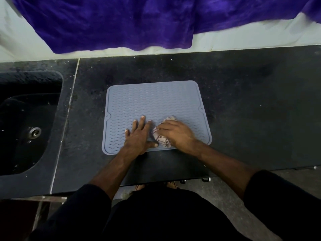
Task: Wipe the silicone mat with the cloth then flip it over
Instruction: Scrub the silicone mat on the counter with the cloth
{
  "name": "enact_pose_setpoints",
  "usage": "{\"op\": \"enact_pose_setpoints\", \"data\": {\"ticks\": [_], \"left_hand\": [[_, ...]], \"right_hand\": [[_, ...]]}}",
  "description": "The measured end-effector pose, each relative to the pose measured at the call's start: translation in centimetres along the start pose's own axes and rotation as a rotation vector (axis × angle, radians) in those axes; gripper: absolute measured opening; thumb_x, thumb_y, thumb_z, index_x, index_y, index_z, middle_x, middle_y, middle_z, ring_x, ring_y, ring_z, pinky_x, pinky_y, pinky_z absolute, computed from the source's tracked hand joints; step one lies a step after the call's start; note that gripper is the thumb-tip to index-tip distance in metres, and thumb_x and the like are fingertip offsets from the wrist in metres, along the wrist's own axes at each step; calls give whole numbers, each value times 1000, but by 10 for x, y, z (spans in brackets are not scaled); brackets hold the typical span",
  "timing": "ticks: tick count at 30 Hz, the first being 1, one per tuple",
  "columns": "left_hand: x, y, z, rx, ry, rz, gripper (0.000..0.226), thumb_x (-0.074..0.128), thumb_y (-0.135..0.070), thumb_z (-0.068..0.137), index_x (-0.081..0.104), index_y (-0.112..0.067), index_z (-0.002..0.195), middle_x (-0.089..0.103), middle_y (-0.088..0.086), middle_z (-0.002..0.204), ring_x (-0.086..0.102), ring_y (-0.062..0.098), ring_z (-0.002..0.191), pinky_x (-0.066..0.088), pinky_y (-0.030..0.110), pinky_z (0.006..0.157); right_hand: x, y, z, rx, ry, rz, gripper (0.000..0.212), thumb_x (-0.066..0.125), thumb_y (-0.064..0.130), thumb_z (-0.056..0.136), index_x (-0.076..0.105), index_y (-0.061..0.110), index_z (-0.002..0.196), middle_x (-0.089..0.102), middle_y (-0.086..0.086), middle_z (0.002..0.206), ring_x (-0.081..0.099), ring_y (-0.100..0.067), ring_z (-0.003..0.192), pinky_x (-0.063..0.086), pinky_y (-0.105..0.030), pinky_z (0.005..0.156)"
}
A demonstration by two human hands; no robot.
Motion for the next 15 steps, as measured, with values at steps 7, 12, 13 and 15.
{"op": "enact_pose_setpoints", "data": {"ticks": [7, 12, 13, 15], "left_hand": [[0, 1, -3, 29, 6, -64, 102, 66, -53, 82, -3, -31, 153, -21, -3, 160, -18, 26, 147, -4, 55, 115], [-11, 15, -14, 52, -34, -208, 94, 68, -38, 86, 4, -32, 154, -11, -2, 162, -9, 22, 149, 3, 52, 120], [-15, 25, -18, 35, -51, -223, 93, 69, -35, 85, 6, -31, 154, -8, -2, 162, -6, 21, 149, 6, 52, 120], [-20, 48, -24, -6, -96, -217, 93, 72, -31, 83, 11, -28, 154, -3, -1, 163, -1, 21, 149, 11, 50, 120]], "right_hand": [[-4, -37, -33, 68, 71, -11, 46, 82, 1, 58, 73, 9, 102, 71, -11, 107, 67, -31, 99, 52, -43, 88], [-10, -39, -21, 139, 69, 50, 47, 76, -4, 59, 72, 8, 103, 70, -12, 109, 65, -35, 98, 50, -45, 90], [-11, -28, -12, 104, 14, 46, 47, 76, -3, 59, 72, 9, 104, 70, -11, 109, 65, -34, 99, 50, -45, 91], [-7, 8, 8, -22, -58, 52, 37, 68, 7, 67, 74, 12, 103, 71, -9, 109, 67, -30, 99, 51, -40, 90]]}}
Point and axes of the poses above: each hand's wrist, its own z-axis towards the middle knuckle, its own x-axis out of the palm, y = z × x, the point moved 10 cm from there along z, towards the middle knuckle
